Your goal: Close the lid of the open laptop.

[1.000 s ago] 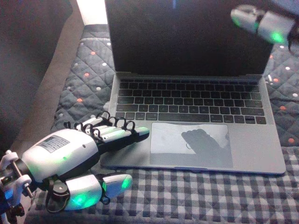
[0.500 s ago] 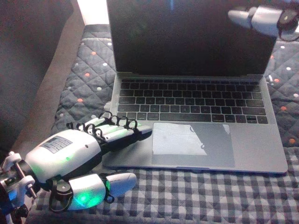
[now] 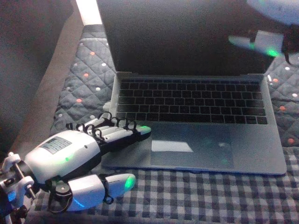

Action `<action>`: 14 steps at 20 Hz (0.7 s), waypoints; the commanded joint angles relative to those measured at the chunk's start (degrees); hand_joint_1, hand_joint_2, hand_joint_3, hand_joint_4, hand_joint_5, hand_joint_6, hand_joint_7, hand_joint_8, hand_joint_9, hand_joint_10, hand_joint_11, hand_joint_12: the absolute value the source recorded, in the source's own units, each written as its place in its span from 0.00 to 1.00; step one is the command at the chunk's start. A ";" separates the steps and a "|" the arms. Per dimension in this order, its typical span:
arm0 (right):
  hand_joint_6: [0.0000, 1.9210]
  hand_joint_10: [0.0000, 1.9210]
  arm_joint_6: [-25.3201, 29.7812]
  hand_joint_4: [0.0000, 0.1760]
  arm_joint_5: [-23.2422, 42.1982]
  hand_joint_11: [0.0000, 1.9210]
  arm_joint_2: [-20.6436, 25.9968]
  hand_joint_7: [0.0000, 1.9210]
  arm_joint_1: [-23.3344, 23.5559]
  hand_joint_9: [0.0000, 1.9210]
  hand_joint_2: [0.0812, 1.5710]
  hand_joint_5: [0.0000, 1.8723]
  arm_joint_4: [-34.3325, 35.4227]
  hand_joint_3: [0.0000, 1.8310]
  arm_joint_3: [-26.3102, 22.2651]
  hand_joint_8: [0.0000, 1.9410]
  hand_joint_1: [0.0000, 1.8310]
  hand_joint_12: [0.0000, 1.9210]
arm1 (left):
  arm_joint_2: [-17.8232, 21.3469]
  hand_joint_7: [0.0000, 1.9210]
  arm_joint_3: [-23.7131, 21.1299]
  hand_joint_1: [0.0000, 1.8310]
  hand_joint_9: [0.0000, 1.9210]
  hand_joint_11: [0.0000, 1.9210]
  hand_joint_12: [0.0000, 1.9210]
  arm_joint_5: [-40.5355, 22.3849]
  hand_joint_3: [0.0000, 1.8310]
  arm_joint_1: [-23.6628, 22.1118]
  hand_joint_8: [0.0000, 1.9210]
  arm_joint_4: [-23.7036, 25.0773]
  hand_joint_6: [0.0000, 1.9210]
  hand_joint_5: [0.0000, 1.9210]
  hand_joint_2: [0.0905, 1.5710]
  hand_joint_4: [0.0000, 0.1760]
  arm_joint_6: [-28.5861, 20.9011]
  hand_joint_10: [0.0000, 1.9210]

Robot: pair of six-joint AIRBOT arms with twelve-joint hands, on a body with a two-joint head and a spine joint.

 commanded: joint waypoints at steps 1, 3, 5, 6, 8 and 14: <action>1.00 1.00 8.25 0.00 6.80 0.17 0.95 0.06 0.22 0.12 0.76 0.07 -7.25 0.00 -0.41 1.00 0.36 1.00 | -0.49 0.12 -0.18 0.14 0.13 0.00 0.44 0.15 0.00 0.58 0.00 -0.15 0.00 0.12 0.87 0.26 -1.12 0.01; 1.00 1.00 22.43 0.00 9.53 0.15 1.79 0.04 -1.58 0.10 0.74 0.08 -17.70 0.00 -0.41 1.00 0.35 1.00 | 0.13 0.11 -0.46 0.16 0.12 0.00 0.41 -0.85 0.00 1.05 0.00 -1.10 0.00 0.11 0.87 0.26 -1.10 0.00; 0.99 1.00 32.00 0.00 13.04 0.09 2.24 0.01 -3.69 0.06 0.72 0.00 -24.44 0.00 -0.42 1.00 0.31 1.00 | 0.66 0.11 -0.77 0.17 0.12 0.00 0.42 -1.43 0.00 1.38 0.00 -1.77 0.00 0.11 0.87 0.23 -0.84 0.00; 0.95 1.00 36.91 0.00 15.30 0.05 2.55 0.00 -5.28 0.03 0.74 0.00 -27.75 0.00 -0.59 0.98 0.28 1.00 | 0.97 0.11 -0.94 0.19 0.12 0.00 0.44 -1.75 0.00 1.56 0.00 -2.11 0.00 0.11 0.86 0.27 -0.74 0.01; 0.88 0.93 40.39 0.00 16.76 0.00 2.99 0.00 -6.76 0.00 0.72 0.00 -30.41 0.00 -1.16 0.83 0.30 1.00 | 1.30 0.11 -1.20 0.19 0.11 0.00 0.43 -2.15 0.00 1.83 0.00 -2.36 0.00 0.10 0.86 0.22 -0.73 0.00; 1.00 1.00 43.14 0.00 19.16 0.07 4.87 0.00 -13.76 0.02 0.79 0.00 -31.44 0.00 -2.91 0.98 0.30 1.00 | 3.38 0.31 -3.36 0.50 0.26 0.19 0.94 -6.46 0.00 3.21 0.72 -2.34 0.65 0.28 0.86 0.08 -0.70 0.69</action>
